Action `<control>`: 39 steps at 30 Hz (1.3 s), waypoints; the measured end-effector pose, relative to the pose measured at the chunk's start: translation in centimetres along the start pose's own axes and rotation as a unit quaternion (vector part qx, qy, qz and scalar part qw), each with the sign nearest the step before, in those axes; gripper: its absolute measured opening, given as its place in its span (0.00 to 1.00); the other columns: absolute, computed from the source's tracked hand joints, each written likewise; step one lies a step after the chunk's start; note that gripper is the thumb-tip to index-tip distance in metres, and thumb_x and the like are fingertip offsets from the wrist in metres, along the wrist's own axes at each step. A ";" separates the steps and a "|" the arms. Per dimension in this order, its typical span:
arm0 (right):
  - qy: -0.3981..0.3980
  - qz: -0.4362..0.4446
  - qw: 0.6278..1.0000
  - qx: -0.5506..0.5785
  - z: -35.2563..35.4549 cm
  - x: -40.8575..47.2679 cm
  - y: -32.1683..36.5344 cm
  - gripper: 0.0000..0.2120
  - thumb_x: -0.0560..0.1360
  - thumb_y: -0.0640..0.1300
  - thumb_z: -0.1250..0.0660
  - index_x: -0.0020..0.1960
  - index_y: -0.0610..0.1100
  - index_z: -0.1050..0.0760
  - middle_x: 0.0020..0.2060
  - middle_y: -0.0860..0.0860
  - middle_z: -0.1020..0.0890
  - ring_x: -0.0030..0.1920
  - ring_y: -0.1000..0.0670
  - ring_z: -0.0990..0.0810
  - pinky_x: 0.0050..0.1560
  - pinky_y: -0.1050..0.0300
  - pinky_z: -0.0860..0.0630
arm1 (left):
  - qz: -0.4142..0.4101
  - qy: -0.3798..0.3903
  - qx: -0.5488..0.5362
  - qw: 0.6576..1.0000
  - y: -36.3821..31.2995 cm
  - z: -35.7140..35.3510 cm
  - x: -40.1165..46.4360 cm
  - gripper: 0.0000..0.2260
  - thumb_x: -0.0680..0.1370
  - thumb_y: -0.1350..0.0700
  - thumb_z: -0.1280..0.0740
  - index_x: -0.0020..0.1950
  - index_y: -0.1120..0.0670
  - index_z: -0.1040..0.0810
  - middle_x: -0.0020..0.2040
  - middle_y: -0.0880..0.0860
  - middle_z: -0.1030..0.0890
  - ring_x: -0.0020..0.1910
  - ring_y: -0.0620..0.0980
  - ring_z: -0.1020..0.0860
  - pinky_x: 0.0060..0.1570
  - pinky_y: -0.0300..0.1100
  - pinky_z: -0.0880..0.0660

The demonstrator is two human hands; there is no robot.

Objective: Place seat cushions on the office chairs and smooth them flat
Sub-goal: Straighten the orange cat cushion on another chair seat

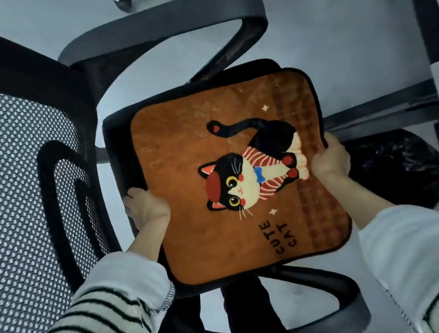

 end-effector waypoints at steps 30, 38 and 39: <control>0.088 0.022 0.984 0.151 -1.4 0.3 1.5 0.24 0.80 0.33 0.51 0.70 0.51 0.31 0.50 0.53 0.24 0.49 0.51 0.23 0.54 0.59 0.25 | 0.026 -0.007 -0.004 1.000 1.5 -0.8 0.3 0.29 0.75 0.65 0.41 0.75 0.60 0.45 0.72 0.61 0.43 0.69 0.62 0.41 0.64 0.58 0.32; 0.089 0.010 0.981 0.172 -2.1 1.1 0.9 0.24 0.80 0.33 0.51 0.69 0.51 0.30 0.54 0.50 0.19 0.47 0.50 0.21 0.54 0.56 0.22 | 0.001 -0.048 -0.021 0.999 1.4 0.2 0.1 0.27 0.75 0.67 0.43 0.75 0.61 0.43 0.71 0.62 0.41 0.69 0.63 0.39 0.65 0.58 0.35; 0.089 0.010 0.981 0.173 -2.2 1.2 0.9 0.24 0.80 0.33 0.50 0.69 0.51 0.29 0.55 0.49 0.19 0.46 0.50 0.20 0.54 0.55 0.21 | -0.001 -0.055 -0.024 0.998 1.4 0.4 0.0 0.27 0.76 0.67 0.43 0.75 0.61 0.43 0.71 0.63 0.40 0.68 0.63 0.38 0.65 0.57 0.36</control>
Point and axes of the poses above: each hand's wrist, its own x-axis towards the middle knuckle, its own z-axis out of the back of the hand, y = z × x, the point moved 6 cm from there along x, towards the middle knuckle
